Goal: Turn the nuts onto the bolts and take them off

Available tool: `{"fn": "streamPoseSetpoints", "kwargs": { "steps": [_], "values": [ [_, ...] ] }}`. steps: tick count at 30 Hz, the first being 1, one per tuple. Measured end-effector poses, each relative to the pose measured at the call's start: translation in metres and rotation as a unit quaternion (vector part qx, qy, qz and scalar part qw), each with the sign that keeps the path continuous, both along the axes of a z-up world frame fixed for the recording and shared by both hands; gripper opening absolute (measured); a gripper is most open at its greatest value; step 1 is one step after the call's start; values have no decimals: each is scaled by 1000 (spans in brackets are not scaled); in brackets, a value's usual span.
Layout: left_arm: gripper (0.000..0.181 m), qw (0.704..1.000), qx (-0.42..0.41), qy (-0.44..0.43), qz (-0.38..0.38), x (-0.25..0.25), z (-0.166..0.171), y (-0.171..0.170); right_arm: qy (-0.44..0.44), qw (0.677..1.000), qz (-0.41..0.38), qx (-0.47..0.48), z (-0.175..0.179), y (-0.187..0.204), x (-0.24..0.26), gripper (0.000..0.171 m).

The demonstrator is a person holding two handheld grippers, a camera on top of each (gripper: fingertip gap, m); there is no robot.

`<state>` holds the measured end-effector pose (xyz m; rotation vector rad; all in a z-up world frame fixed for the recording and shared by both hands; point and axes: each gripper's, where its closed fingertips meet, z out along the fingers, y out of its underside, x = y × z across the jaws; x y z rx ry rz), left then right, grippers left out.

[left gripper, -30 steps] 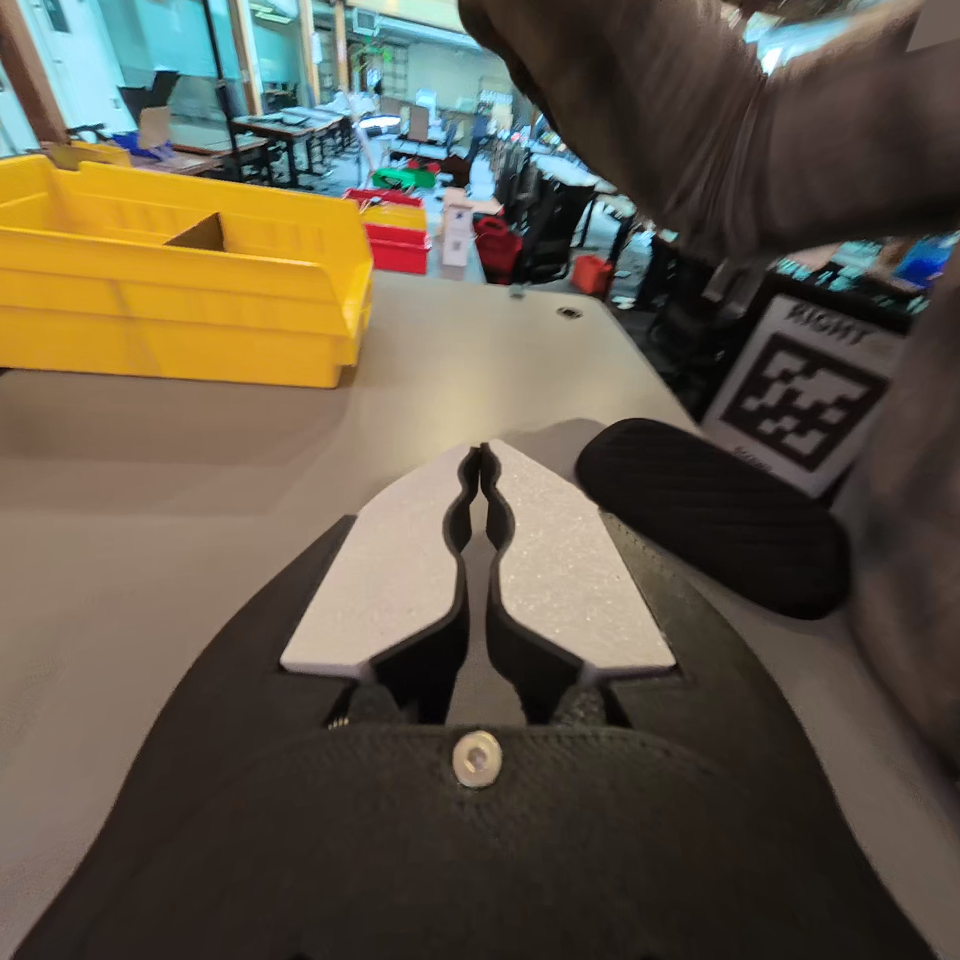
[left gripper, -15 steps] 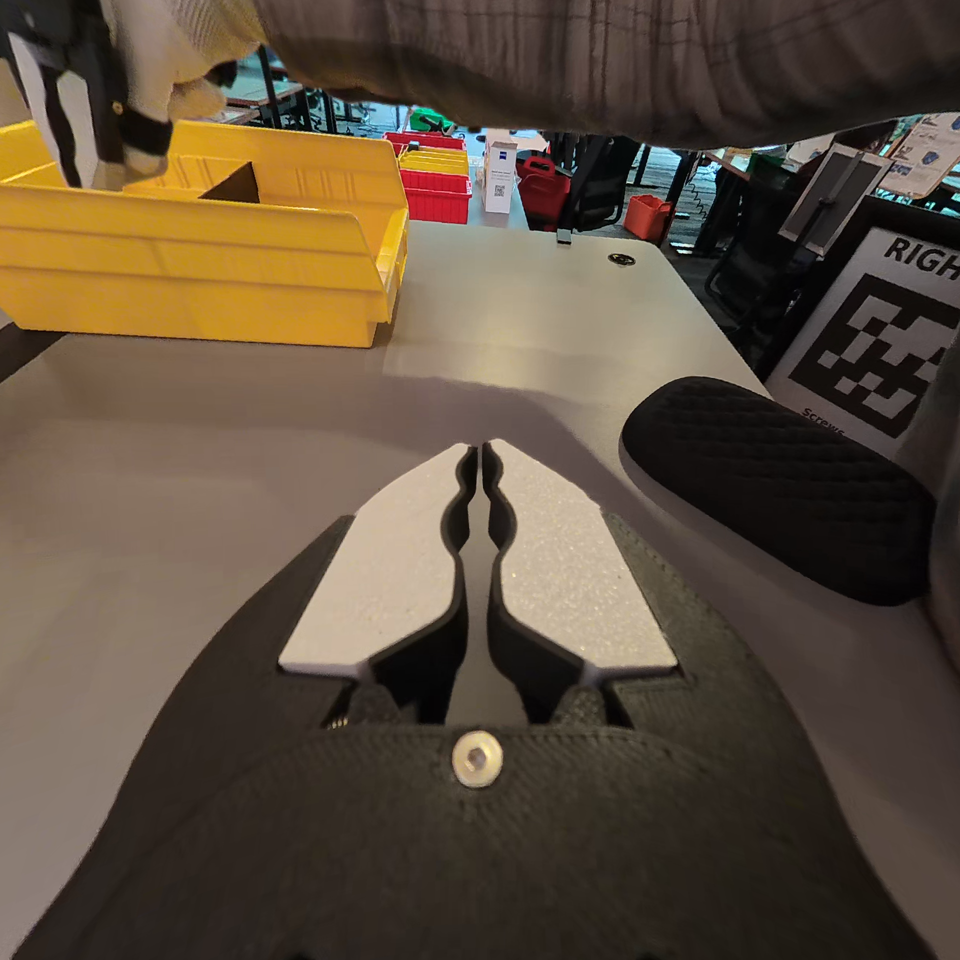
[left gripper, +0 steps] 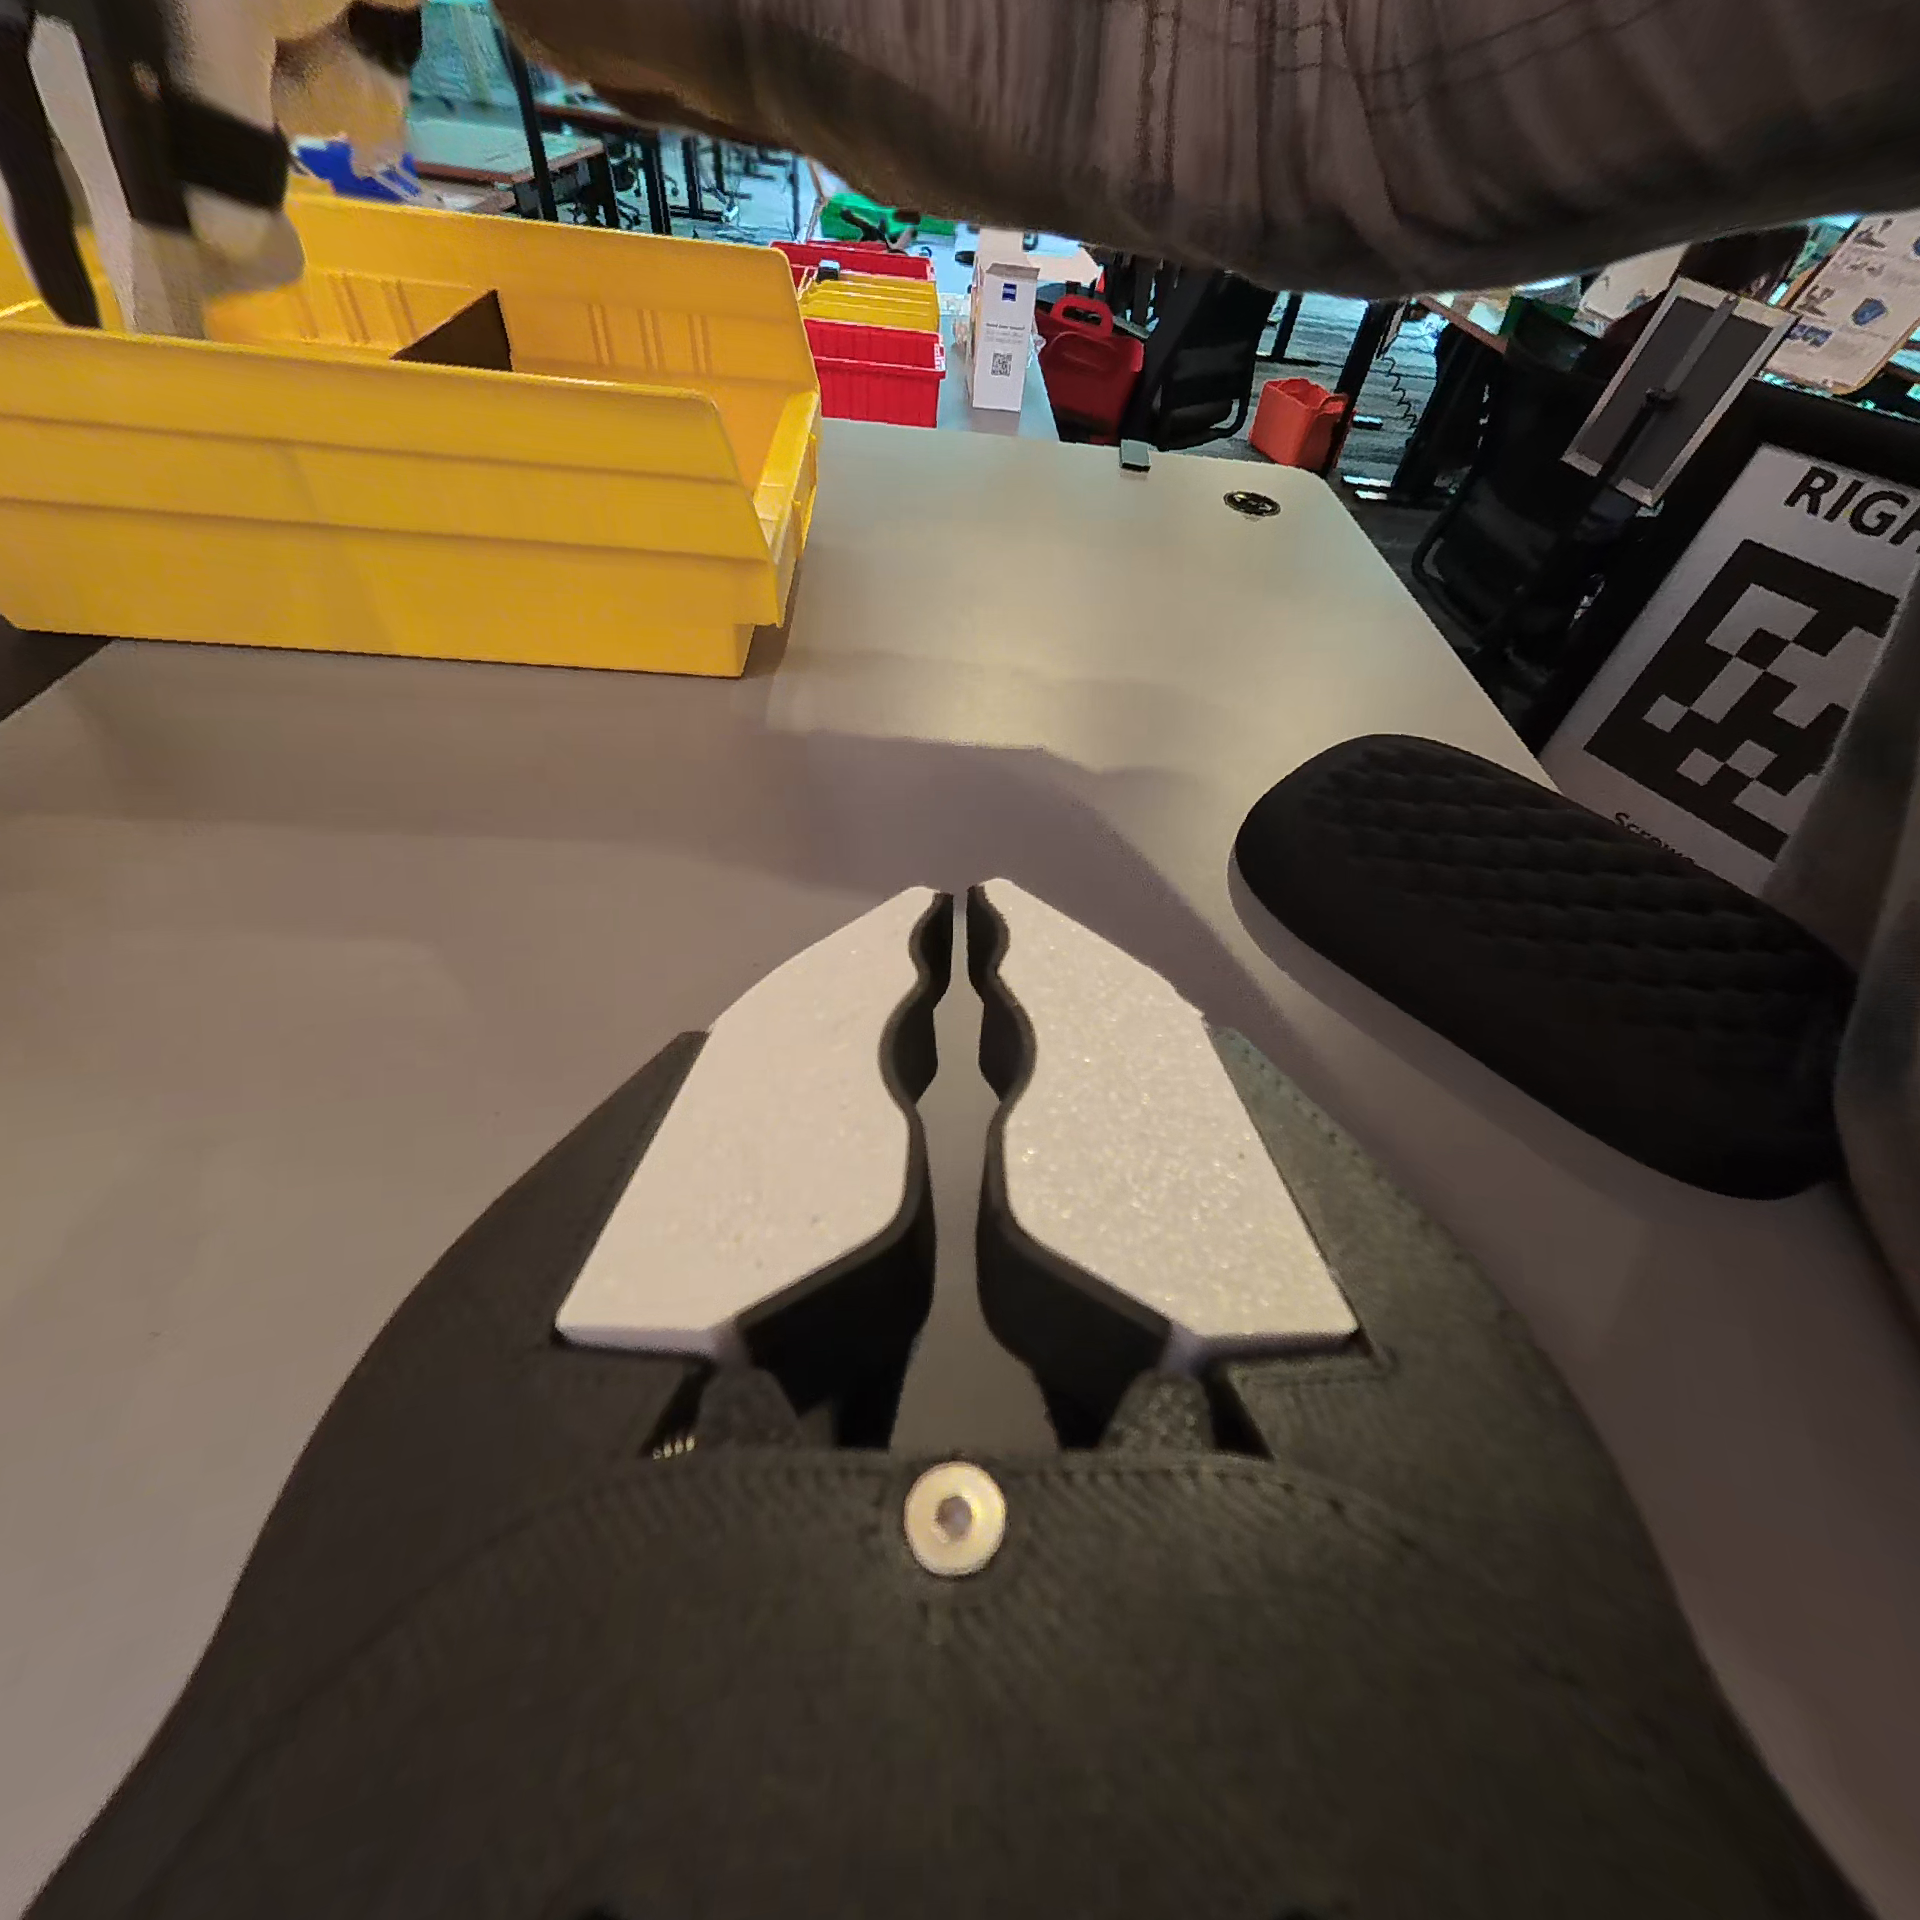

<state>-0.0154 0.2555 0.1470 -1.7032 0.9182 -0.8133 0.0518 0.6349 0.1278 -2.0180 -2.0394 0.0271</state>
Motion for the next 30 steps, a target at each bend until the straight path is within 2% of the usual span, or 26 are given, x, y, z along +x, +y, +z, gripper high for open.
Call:
{"fn": "streamPoseSetpoints", "kwargs": {
  "steps": [1,4,6,10,13,16,20,25,30],
  "values": [
    [3,1000,1,0,3,0,0,1,21,1000,6,12,18,-6,-6,48],
    [3,1000,6,-1,12,-1,3,4,103,991,29,77,90,-34,-31,43],
    [3,1000,10,-5,17,-1,5,5,157,978,48,131,141,-66,-49,38],
    [3,999,24,-3,32,-3,9,9,285,936,114,171,225,-171,-92,35],
    [3,998,39,3,52,-8,12,13,397,889,178,144,263,-260,-123,35],
    [5,996,57,9,61,-13,20,12,476,846,204,126,278,-313,-139,34],
    [6,993,81,12,82,-27,37,15,557,802,206,65,277,-340,-147,32],
    [13,984,122,26,126,-55,70,21,530,824,173,102,260,-314,-150,32],
    [27,954,181,96,217,-122,136,18,511,836,151,131,253,-296,-148,32]
  ]
}}
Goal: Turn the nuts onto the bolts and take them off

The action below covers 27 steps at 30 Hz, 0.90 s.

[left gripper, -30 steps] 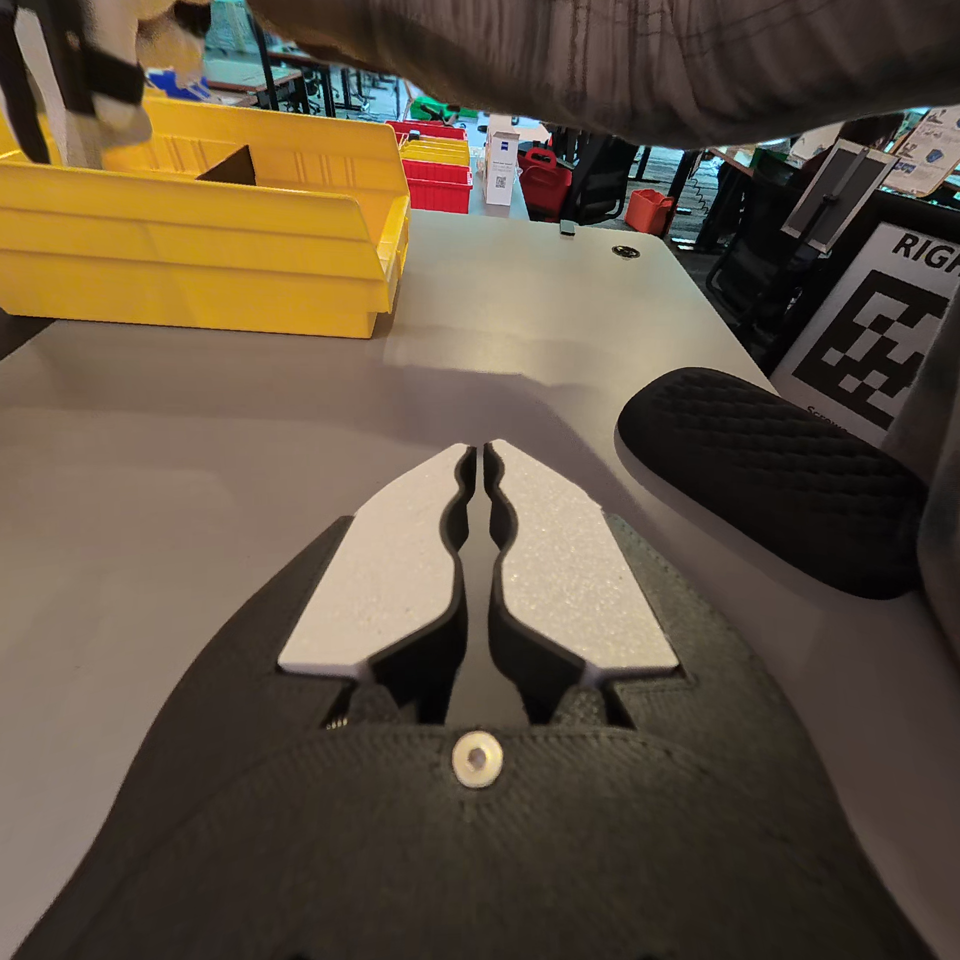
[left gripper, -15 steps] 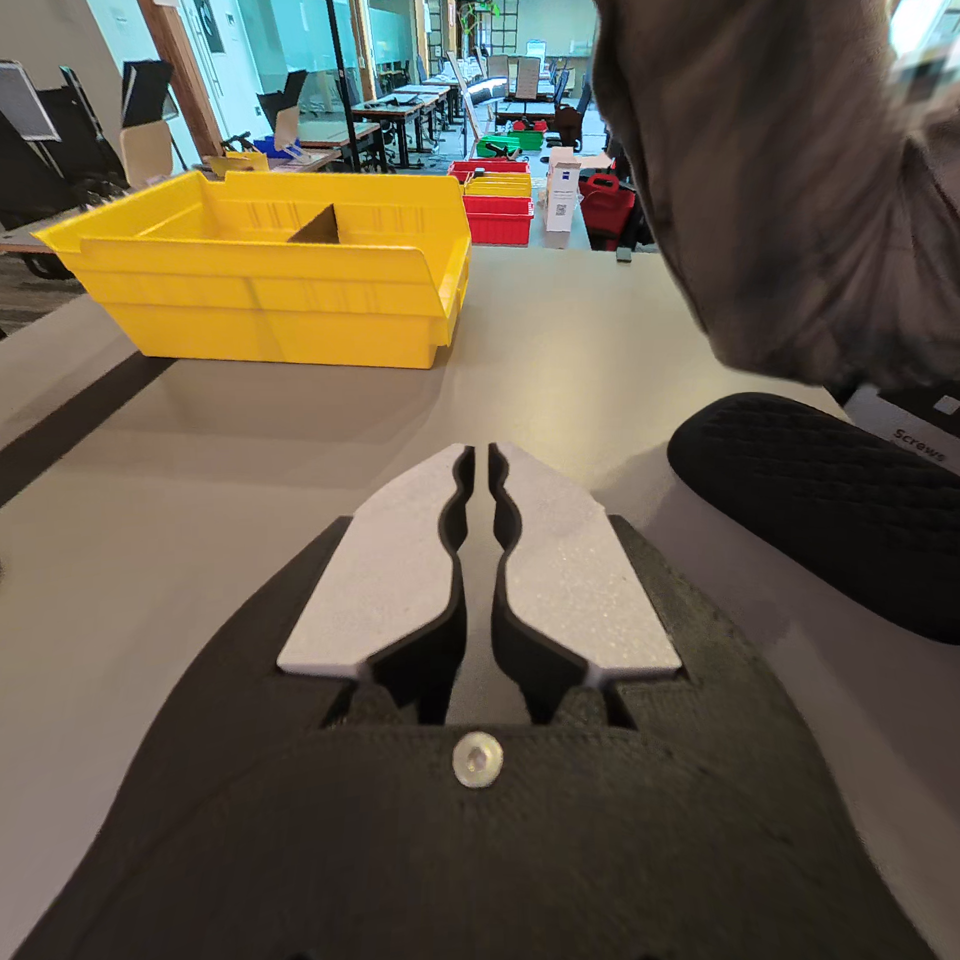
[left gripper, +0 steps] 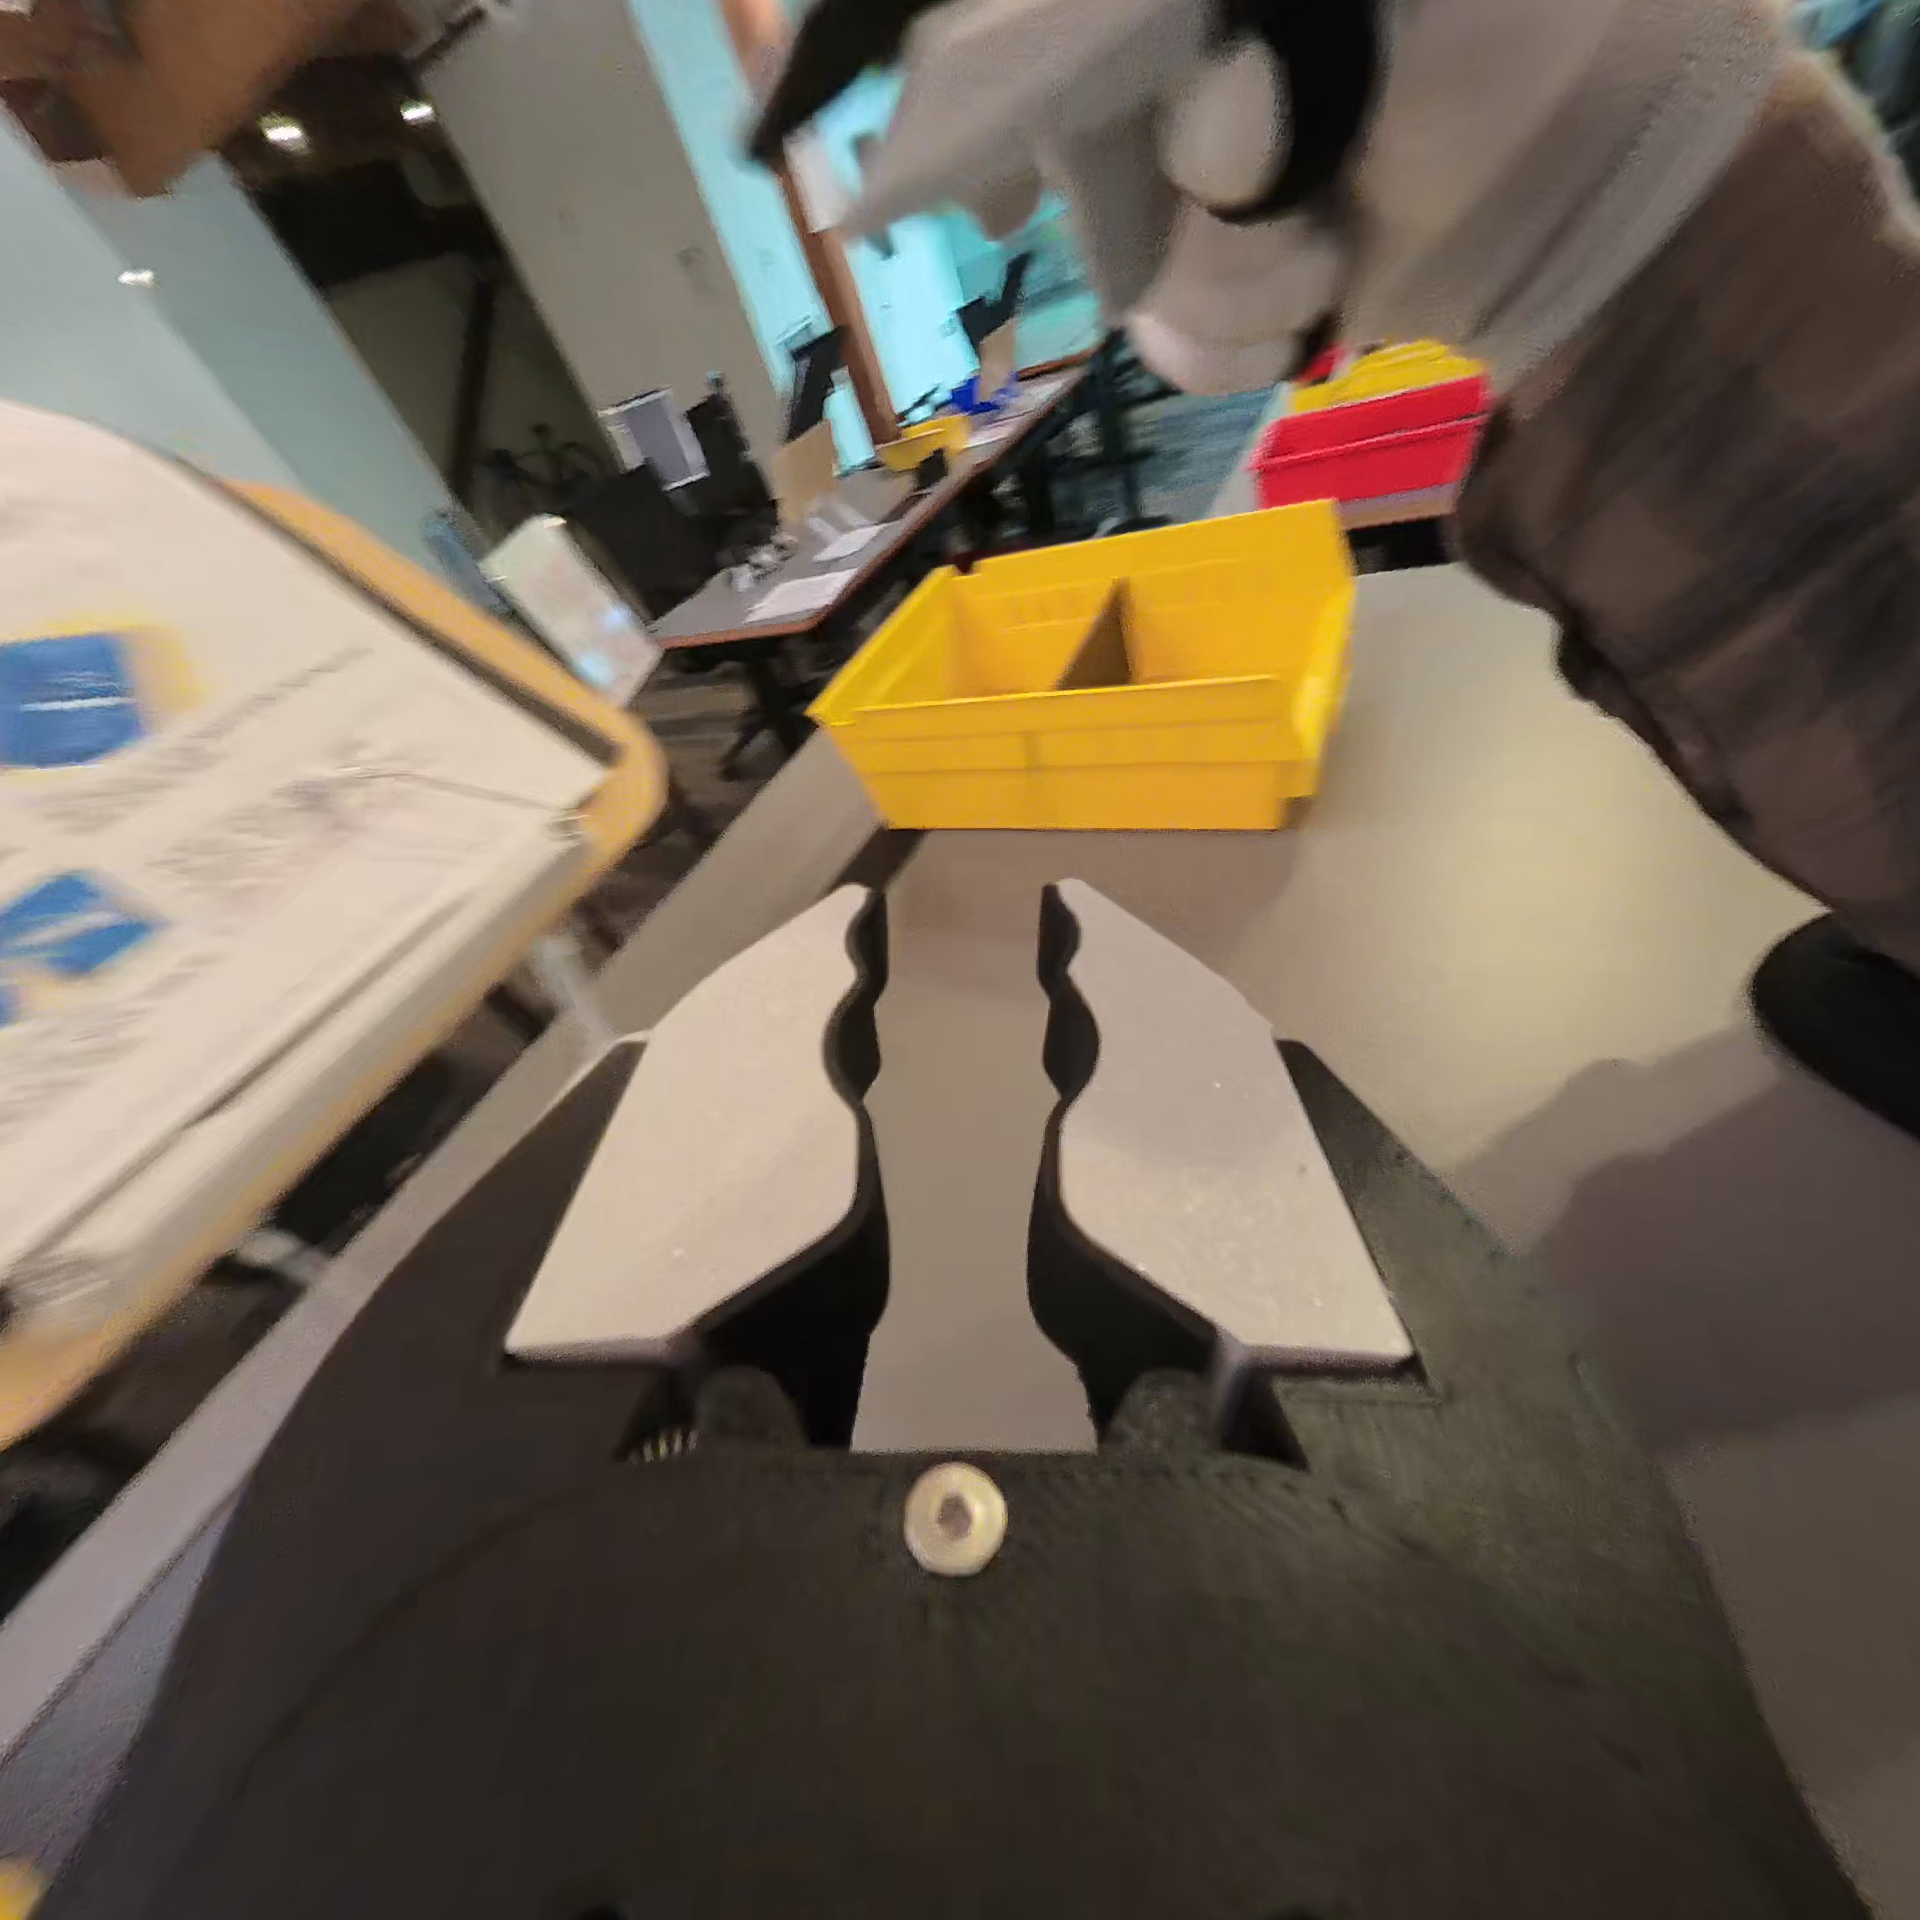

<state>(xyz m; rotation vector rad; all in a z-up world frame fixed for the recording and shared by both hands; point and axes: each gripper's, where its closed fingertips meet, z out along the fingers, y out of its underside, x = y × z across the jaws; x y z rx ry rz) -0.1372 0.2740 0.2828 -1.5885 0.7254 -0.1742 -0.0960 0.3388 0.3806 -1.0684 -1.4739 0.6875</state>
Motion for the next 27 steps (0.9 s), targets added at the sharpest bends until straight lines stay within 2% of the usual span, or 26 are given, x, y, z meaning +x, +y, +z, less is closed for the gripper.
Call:
{"fn": "streamPoseSetpoints", "kwargs": {
  "steps": [3,5,7,10,13,16,18,20,27],
  "values": [
    [28,990,15,64,128,-75,32,-10,7,1000,17,-6,1,-4,0,32],
    [27,962,-16,134,237,-139,32,-19,3,1000,17,-7,-1,-2,0,32],
    [27,929,-92,169,317,-199,14,-32,-3,1000,13,-12,-6,3,0,32],
    [26,874,-235,193,378,-274,-37,-53,-27,1000,-6,-4,-17,13,-1,32],
    [29,837,-338,165,398,-320,-86,-70,-43,999,-13,-12,-28,21,-2,32],
    [33,819,-412,119,381,-333,-125,-77,-50,998,-10,-26,-36,25,-5,32],
    [34,796,-447,124,388,-346,-145,-81,-59,998,-9,-28,-41,28,-7,32],
    [35,774,-478,133,393,-356,-161,-85,-63,997,-9,-32,-45,29,-9,33],
    [34,748,-534,91,382,-365,-197,-82,-72,997,-9,-36,-52,32,-13,33]
  ]
}}
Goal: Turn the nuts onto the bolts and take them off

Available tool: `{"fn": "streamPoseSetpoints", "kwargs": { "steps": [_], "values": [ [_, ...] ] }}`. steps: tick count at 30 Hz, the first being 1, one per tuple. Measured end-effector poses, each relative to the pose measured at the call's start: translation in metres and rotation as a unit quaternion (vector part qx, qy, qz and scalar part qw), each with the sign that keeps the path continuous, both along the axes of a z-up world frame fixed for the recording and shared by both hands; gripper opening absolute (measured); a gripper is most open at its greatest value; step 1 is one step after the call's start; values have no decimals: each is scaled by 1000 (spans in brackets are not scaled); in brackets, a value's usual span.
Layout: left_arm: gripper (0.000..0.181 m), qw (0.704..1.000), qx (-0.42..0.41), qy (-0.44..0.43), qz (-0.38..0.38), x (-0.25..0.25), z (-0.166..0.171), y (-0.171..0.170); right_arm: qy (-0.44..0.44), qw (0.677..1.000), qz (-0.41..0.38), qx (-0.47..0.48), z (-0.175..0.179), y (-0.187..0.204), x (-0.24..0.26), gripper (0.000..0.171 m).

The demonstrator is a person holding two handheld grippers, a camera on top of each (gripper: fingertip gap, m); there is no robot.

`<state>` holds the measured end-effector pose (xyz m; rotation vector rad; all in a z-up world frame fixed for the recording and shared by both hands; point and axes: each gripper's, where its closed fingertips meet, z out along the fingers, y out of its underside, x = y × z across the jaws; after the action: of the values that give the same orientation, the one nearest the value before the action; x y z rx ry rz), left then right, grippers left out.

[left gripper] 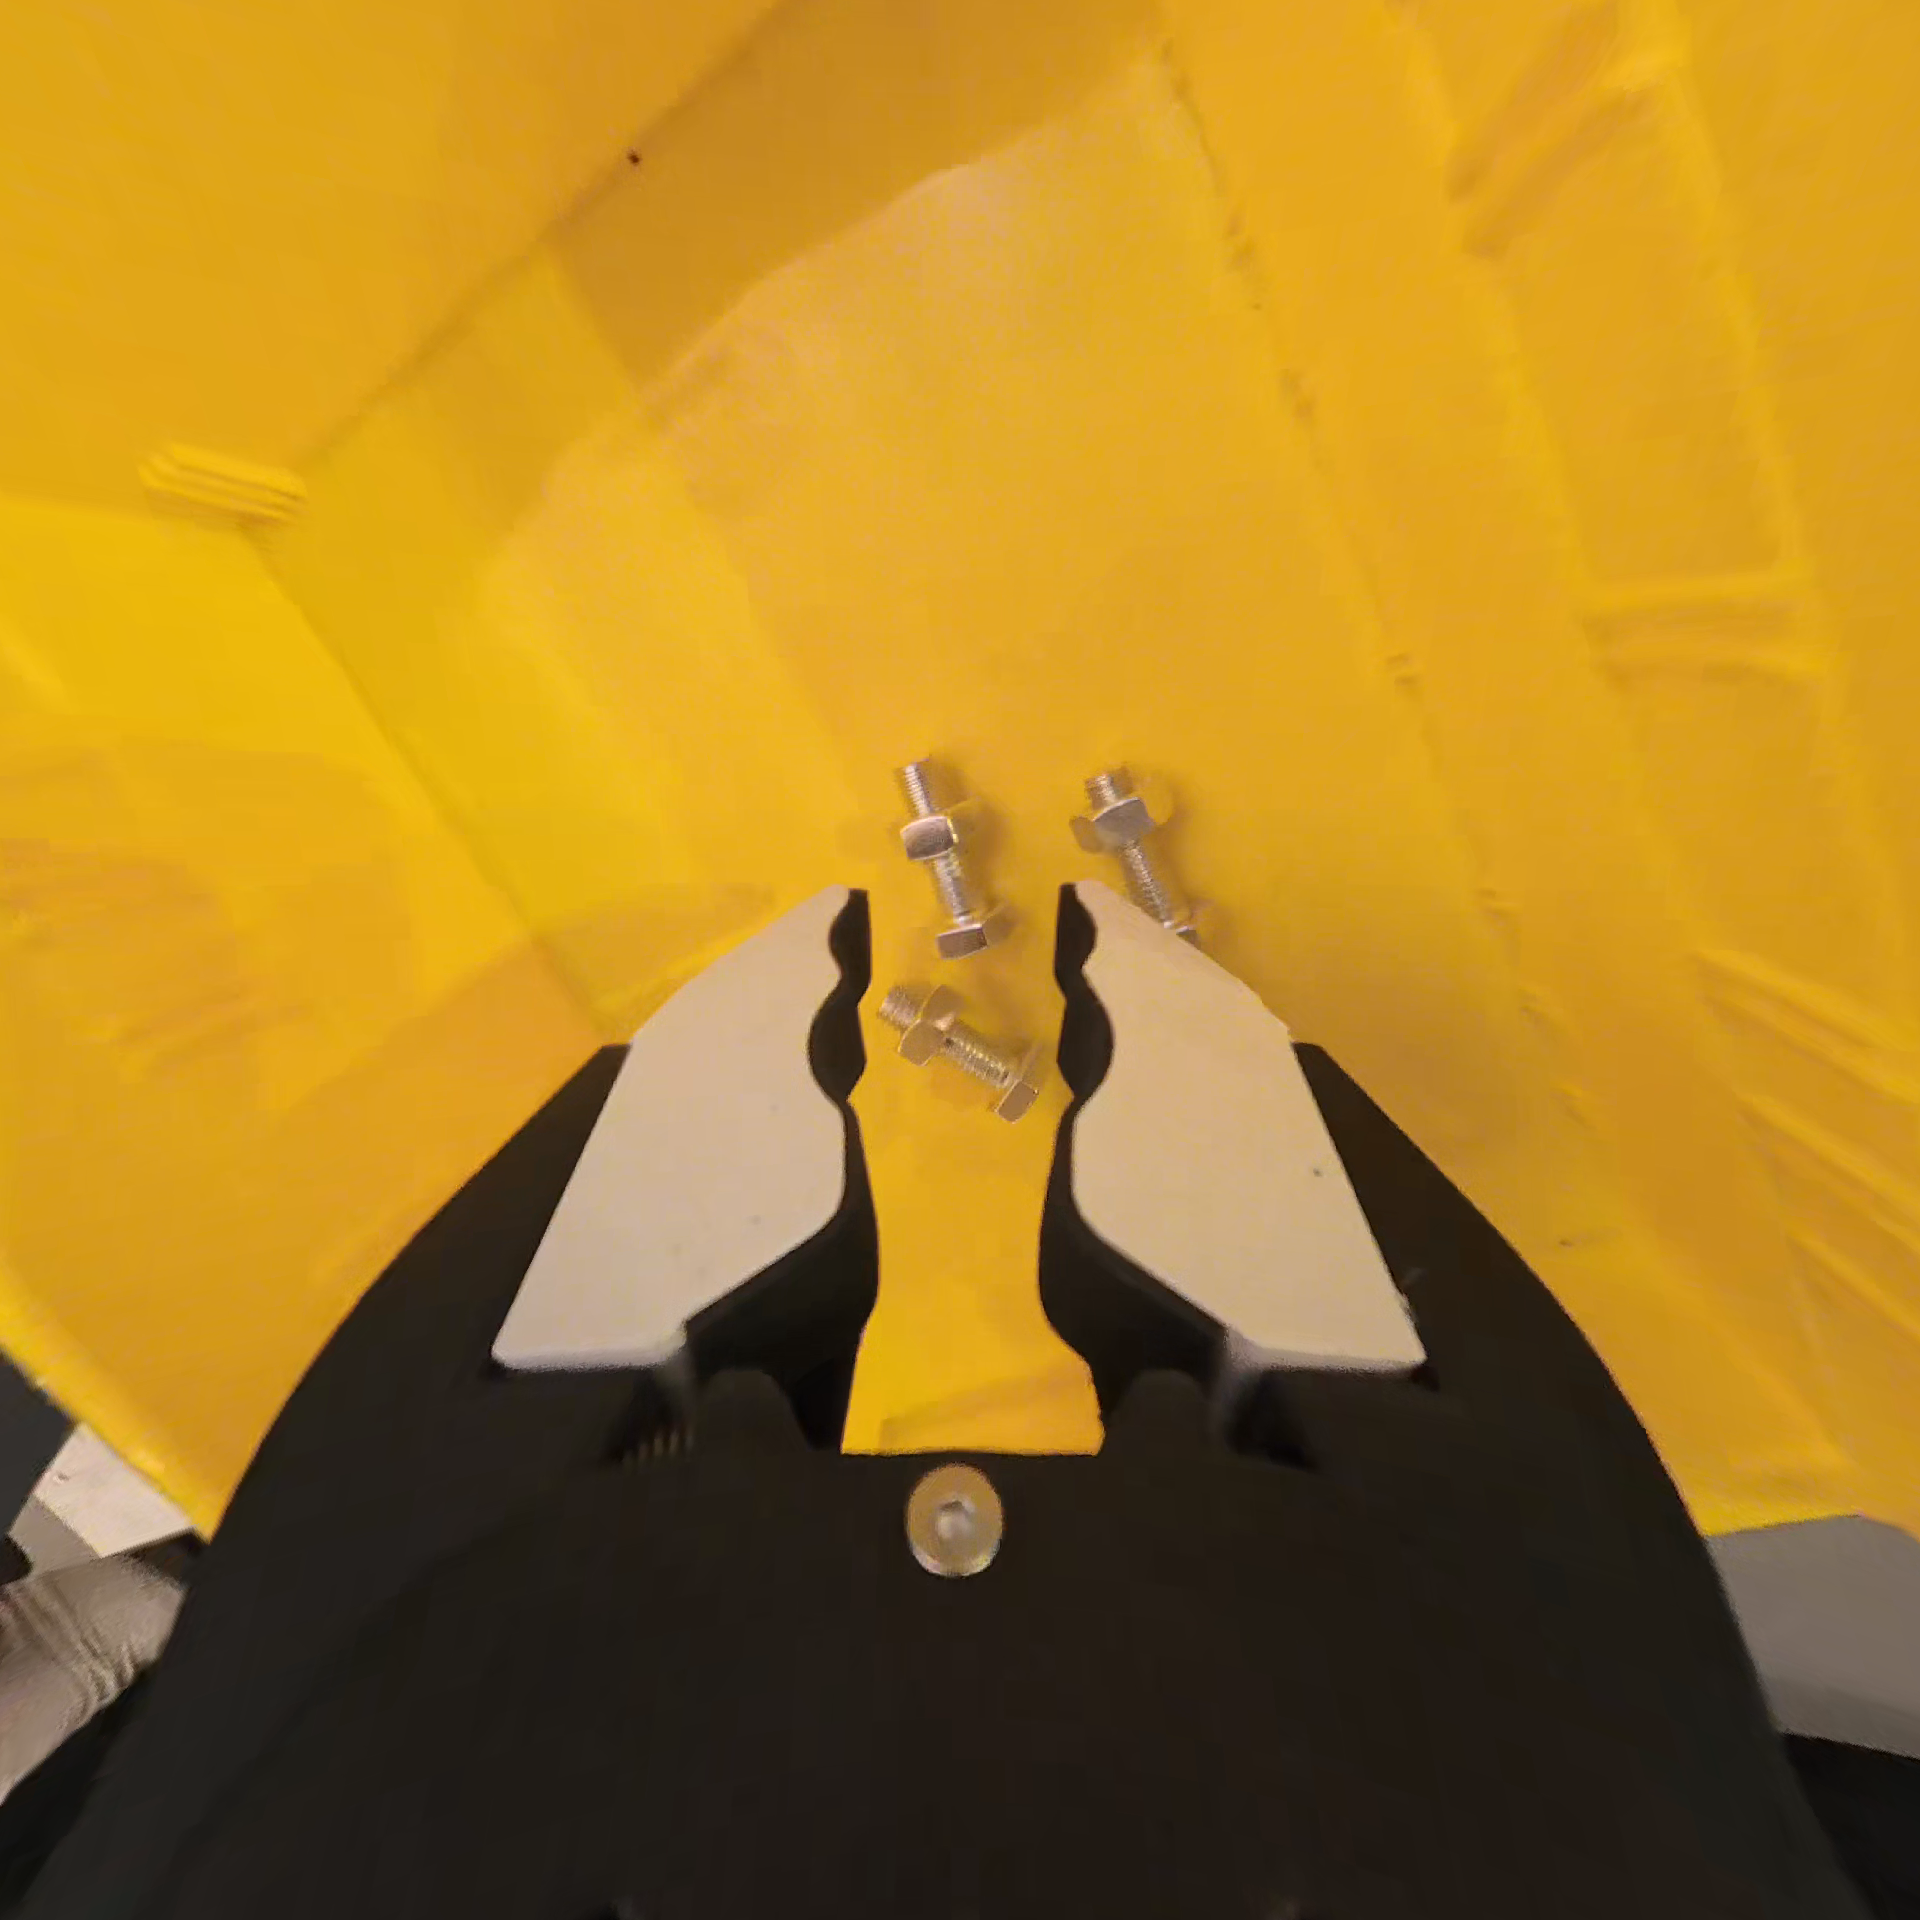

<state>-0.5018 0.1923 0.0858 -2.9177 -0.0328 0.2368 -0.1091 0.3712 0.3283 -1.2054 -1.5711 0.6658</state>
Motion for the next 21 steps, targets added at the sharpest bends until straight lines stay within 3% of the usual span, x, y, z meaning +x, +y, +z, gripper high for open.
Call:
{"fn": "streamPoseSetpoints", "kwargs": {
  "steps": [3,6,14,18,21],
  "values": [
    [30,1000,-30,4,2,-4,-16,-5,3,1000,4,-4,0,-1,-1,32],
    [10,1000,-9,-14,7,-3,-21,-1,3,1000,5,-5,0,0,-2,33],
    [10,1000,17,17,1,-11,-19,-5,1,1000,9,-6,-3,-1,-7,32],
    [10,996,88,24,6,-12,3,0,12,1000,18,-10,0,-4,-10,32],
    [10,985,167,49,-5,-6,43,10,30,998,40,-23,5,-12,-15,32]
  ]
}}
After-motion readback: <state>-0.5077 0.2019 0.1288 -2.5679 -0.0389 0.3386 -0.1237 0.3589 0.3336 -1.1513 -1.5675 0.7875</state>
